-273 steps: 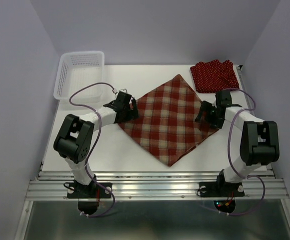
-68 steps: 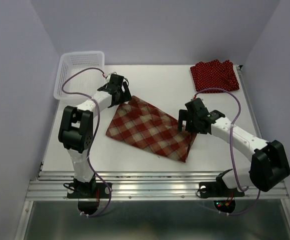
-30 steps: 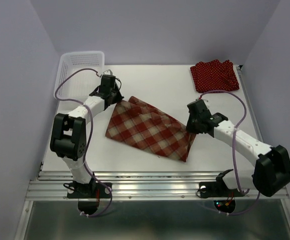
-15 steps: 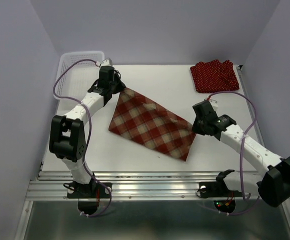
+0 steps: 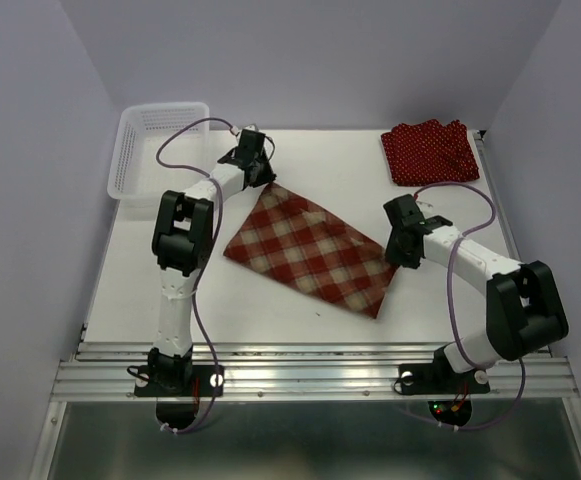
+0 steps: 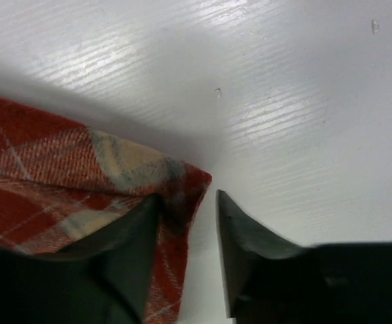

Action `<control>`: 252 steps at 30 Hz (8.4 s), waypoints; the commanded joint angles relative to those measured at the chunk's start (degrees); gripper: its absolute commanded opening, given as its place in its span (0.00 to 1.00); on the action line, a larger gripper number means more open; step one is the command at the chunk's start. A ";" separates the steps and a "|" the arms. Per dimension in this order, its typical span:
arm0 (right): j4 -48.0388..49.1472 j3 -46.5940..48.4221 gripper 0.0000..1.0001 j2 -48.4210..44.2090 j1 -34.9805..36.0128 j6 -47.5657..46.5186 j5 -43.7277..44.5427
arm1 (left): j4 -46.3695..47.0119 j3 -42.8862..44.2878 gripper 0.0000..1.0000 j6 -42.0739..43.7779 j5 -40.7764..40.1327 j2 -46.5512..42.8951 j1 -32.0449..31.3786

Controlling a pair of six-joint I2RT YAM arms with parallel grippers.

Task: Fold and stack the skirts
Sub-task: Fold the skirt, then neatly place the folded skirt to the corner

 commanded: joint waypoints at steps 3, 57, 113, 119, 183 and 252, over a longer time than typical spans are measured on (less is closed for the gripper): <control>1.43 4.28 0.82 -1.82 -0.65 -2.54 -0.87 | -3.96 6.39 0.99 1.87 -4.25 -3.00 0.57; 4.44 -3.73 0.01 -9.75 -10.23 -9.22 -19.34 | 7.20 -43.01 0.24 0.20 6.56 -26.38 -3.65; 4.76 43.93 0.01 29.54 11.30 3.87 -32.61 | 19.59 -46.35 0.02 -6.65 12.18 -26.38 -8.48; 8.20 43.13 0.05 32.88 12.97 4.31 -34.10 | 18.63 -45.47 0.02 -6.74 11.40 -26.21 -8.40; 27.18 18.43 1.00 25.50 21.85 -26.28 -50.11 | 2.98 -46.96 0.99 -2.87 -1.27 -47.56 1.62; 2.83 62.38 1.00 49.14 6.47 -69.87 -41.93 | -3.26 -56.54 0.99 -4.89 -3.81 -57.49 -11.91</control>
